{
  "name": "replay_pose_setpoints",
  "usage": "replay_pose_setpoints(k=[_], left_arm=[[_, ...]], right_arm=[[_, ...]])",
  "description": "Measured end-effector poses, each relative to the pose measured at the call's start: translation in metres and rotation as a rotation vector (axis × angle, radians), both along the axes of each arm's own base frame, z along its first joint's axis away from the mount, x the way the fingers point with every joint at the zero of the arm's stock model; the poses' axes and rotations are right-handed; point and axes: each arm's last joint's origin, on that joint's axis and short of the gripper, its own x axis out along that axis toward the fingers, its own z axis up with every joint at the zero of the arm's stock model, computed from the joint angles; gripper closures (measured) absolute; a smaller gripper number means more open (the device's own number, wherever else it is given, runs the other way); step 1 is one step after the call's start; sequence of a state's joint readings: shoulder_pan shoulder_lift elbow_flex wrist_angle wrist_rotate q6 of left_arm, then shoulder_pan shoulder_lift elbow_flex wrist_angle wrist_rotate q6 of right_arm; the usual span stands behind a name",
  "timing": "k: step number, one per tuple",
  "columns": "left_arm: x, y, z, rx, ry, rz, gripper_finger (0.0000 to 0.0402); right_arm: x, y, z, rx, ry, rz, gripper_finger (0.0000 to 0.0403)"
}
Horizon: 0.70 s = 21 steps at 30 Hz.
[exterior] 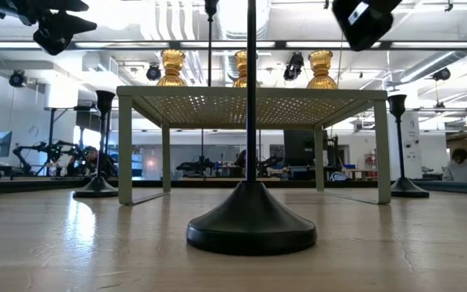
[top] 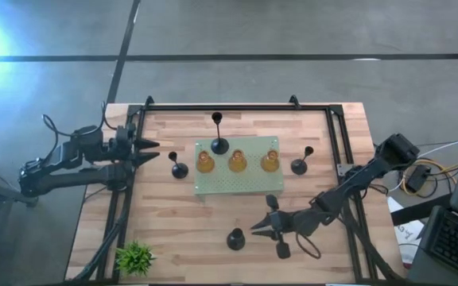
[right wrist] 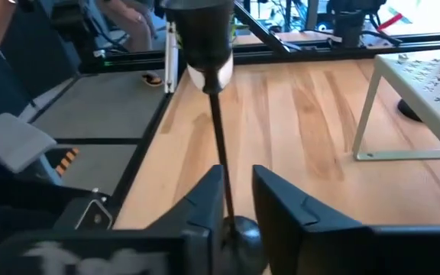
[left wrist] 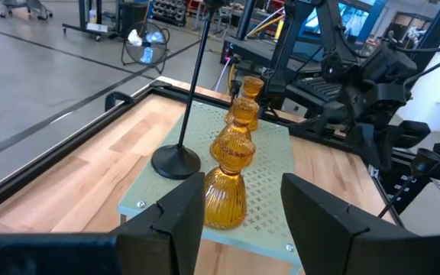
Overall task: Pick & Place candle stick holders
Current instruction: Put the black candle holder on the shelf
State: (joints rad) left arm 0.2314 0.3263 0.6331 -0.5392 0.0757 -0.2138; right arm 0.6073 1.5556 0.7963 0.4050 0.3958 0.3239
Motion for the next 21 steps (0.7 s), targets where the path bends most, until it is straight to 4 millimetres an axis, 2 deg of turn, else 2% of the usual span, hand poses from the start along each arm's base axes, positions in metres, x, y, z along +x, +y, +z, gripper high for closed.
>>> replay_pose_setpoints(k=[5, 10, 15, 21], left_arm=[[0.0, 0.0, 0.0, 0.0, 0.0, 0.0, 0.0225], [0.0, 0.0, 0.0, 0.002, 0.002, -0.001, 0.0225], [-0.001, 0.0, -0.002, -0.002, 0.022, -0.001, 0.0225], [-0.001, 0.0, -0.003, -0.005, 0.037, -0.002, 0.0225]], right_arm=[[0.014, 0.004, 0.001, -0.014, -0.004, -0.008, 0.0278], [0.029, 0.008, 0.002, -0.048, -0.013, 0.004, 0.0243], [0.04, 0.006, 0.003, -0.004, -0.002, 0.036, 0.0234], [0.052, 0.005, 0.003, 0.026, 0.009, 0.095, 0.0251]])
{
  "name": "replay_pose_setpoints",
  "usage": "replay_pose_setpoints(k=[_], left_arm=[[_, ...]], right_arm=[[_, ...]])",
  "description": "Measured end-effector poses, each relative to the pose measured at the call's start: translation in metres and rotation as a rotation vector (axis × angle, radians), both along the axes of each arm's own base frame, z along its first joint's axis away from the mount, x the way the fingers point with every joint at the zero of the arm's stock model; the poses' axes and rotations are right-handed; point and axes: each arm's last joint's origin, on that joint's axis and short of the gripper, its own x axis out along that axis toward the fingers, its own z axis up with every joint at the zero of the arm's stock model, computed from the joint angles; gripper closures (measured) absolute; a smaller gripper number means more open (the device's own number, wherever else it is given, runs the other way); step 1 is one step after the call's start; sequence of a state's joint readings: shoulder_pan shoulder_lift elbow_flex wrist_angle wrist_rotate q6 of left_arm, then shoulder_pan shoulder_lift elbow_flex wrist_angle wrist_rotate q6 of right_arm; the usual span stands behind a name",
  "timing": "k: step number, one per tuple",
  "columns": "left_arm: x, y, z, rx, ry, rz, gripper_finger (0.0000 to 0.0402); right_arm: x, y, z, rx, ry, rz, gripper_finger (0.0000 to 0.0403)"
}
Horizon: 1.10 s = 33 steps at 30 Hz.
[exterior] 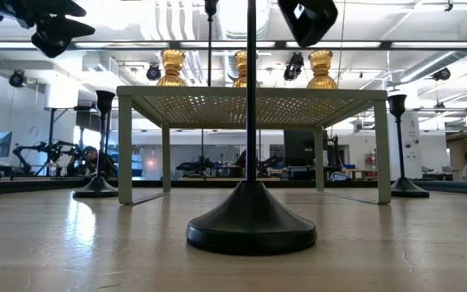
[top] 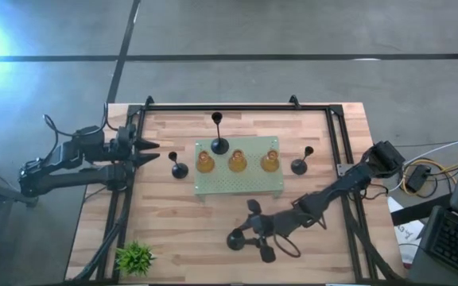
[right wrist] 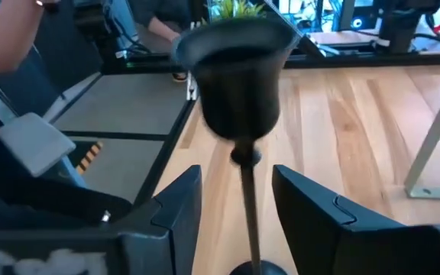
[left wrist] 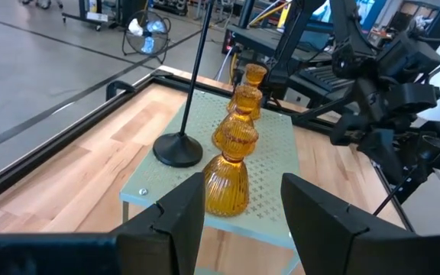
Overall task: Pick & Place candle stick holders
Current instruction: Put the black candle holder on the shelf
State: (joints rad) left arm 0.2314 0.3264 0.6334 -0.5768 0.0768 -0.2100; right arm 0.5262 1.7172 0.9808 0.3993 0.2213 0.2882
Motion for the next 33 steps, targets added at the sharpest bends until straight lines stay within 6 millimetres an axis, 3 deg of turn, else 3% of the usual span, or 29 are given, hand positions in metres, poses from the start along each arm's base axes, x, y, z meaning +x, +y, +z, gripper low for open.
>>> replay_pose_setpoints(k=[5, 10, 14, 17, 22, 27, 33], left_arm=[[0.0, 0.0, 0.0, 0.0, 0.0, 0.0, 0.0225], [0.0, 0.0, 0.0, 0.001, 0.0, 0.0, 0.0225], [0.0, 0.0, 0.0, 0.001, 0.001, 0.0, 0.0225], [0.0, 0.0, 0.0, 0.001, 0.001, -0.001, 0.0225], [0.0, 0.0, 0.0, 0.001, 0.001, 0.0, 0.0225], [0.0, 0.0, 0.0, 0.003, 0.003, -0.001, 0.0225], [0.0, 0.0, 0.0, 0.003, 0.003, -0.001, 0.0225]], right_arm=[[0.002, -0.002, 0.002, -0.003, -0.007, -0.008, 0.029], [0.002, -0.004, 0.003, -0.013, -0.013, -0.015, 0.038], [-0.005, -0.008, 0.012, -0.024, 0.029, -0.015, 0.039], [-0.018, -0.014, 0.039, -0.018, 0.067, -0.021, 0.0391], [-0.048, -0.029, 0.111, 0.005, -0.015, -0.01, 0.0392], [-0.081, -0.053, 0.171, -0.079, -0.061, -0.041, 0.0393], [-0.099, -0.092, 0.218, -0.148, -0.091, -0.127, 0.0393]])
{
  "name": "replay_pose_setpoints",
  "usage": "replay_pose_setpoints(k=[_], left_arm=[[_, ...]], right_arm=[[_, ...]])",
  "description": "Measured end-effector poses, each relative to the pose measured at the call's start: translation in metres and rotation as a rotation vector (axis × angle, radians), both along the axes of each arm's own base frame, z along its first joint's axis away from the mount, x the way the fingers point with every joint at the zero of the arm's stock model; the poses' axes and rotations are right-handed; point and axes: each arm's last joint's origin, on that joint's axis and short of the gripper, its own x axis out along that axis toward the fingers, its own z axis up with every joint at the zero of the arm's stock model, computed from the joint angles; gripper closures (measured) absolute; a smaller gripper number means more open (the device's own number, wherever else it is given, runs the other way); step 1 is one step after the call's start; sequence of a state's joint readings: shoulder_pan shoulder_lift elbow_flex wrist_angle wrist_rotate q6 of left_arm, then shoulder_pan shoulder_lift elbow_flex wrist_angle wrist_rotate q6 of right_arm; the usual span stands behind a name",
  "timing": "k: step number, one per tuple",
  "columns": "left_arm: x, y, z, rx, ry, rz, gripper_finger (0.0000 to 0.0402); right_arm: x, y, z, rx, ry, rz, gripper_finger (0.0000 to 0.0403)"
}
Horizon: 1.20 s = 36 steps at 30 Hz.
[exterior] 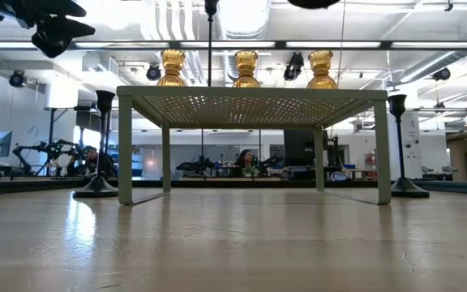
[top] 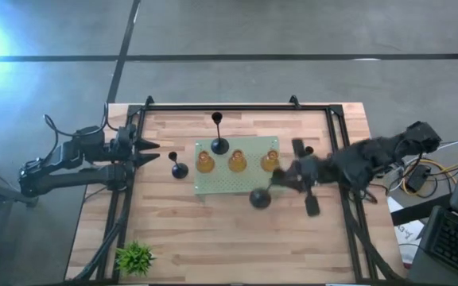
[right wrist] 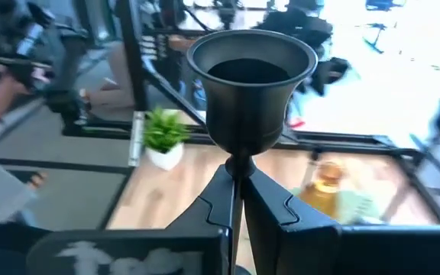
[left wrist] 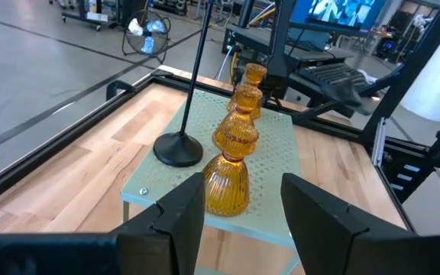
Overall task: Pick & Place candle stick holders
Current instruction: Put the black candle holder on the shelf
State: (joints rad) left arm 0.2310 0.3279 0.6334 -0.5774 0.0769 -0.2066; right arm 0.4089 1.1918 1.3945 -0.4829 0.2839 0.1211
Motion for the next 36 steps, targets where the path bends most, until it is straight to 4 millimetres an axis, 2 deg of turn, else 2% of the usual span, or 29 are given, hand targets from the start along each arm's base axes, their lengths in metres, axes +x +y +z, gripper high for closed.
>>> replay_pose_setpoints(k=[7, 14, 21, 31, 36], left_arm=[[0.0, 0.0, 0.0, -0.001, -0.001, 0.001, 0.0225], [0.0, 0.0, 0.0, -0.002, -0.001, 0.001, 0.0225], [0.0, 0.0, 0.0, -0.002, -0.001, 0.001, 0.0225], [0.0, 0.001, 0.0, 0.004, 0.001, 0.027, 0.0225], [0.0, 0.001, 0.0, 0.004, 0.001, 0.027, 0.0225]], right_arm=[[-0.004, -0.044, 0.033, -0.061, -0.009, -0.042, 0.0393], [-0.006, -0.088, 0.049, -0.077, -0.06, -0.055, 0.0392], [-0.003, -0.132, 0.042, -0.106, -0.005, -0.15, 0.0392], [0.022, -0.182, 0.021, -0.05, 0.046, -0.088, 0.0392], [0.031, -0.201, 0.009, -0.006, 0.073, -0.041, 0.0392]])
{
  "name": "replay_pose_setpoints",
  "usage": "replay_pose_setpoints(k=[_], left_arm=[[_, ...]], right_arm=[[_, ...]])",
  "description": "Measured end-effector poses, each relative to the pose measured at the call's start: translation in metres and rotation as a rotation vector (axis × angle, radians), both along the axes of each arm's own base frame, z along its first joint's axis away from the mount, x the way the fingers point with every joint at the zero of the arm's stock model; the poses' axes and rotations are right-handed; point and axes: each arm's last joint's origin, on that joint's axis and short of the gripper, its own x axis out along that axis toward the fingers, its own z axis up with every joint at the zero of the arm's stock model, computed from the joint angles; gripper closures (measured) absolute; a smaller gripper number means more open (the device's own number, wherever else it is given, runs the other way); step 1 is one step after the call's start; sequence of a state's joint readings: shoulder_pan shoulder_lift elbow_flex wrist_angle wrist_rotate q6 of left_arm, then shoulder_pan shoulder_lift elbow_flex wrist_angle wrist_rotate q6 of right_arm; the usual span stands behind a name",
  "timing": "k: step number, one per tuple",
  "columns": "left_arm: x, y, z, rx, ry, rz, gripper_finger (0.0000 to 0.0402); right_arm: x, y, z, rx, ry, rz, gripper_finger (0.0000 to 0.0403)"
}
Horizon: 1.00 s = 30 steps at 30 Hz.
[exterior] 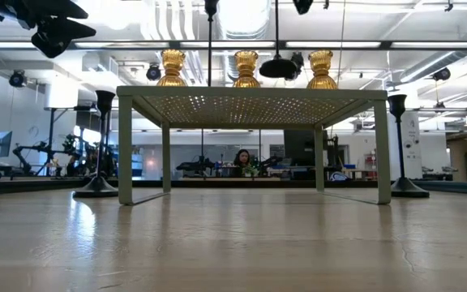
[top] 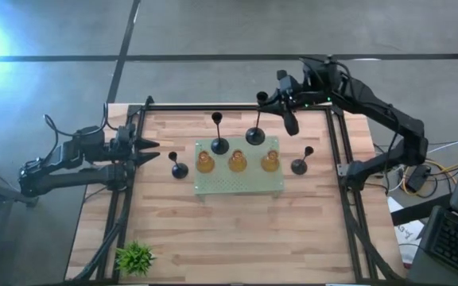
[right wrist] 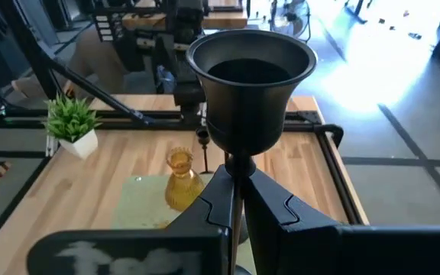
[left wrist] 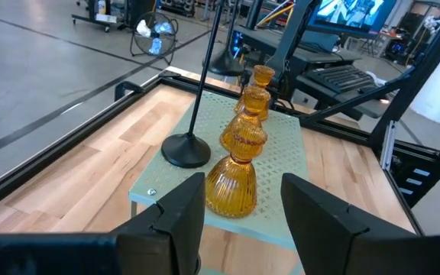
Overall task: Pick & Place candle stick holders
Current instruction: Put the black candle holder on the shelf
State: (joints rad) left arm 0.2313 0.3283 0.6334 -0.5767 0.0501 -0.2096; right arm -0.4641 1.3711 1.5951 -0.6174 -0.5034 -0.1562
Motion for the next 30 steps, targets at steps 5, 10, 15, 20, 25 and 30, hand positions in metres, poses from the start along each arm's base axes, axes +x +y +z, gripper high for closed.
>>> replay_pose_setpoints(k=[5, 10, 15, 20, 25, 30], left_arm=[[0.0, 0.0, 0.0, 0.0, 0.0, 0.0, 0.0225], [0.0, 0.0, 0.0, 0.0, 0.0, 0.0, 0.0225], [0.0, 0.0, 0.0, 0.0, 0.001, -0.001, 0.0225], [0.0, 0.0, 0.0, 0.0, 0.001, -0.001, 0.0225], [0.0, 0.0, 0.0, -0.001, 0.001, 0.0, 0.0225], [0.0, 0.0, 0.0, -0.001, 0.001, 0.0, 0.0225]], right_arm=[[0.006, -0.008, -0.007, -0.009, 0.016, 0.026, 0.0392], [0.009, -0.01, -0.014, -0.019, 0.026, 0.057, 0.0392], [0.011, -0.011, -0.029, -0.019, 0.017, 0.074, 0.0392], [0.01, -0.011, -0.044, -0.017, -0.006, 0.07, 0.0392], [0.01, -0.012, -0.057, -0.004, 0.013, 0.065, 0.0392], [0.01, -0.013, -0.068, -0.009, 0.004, 0.06, 0.0392]])
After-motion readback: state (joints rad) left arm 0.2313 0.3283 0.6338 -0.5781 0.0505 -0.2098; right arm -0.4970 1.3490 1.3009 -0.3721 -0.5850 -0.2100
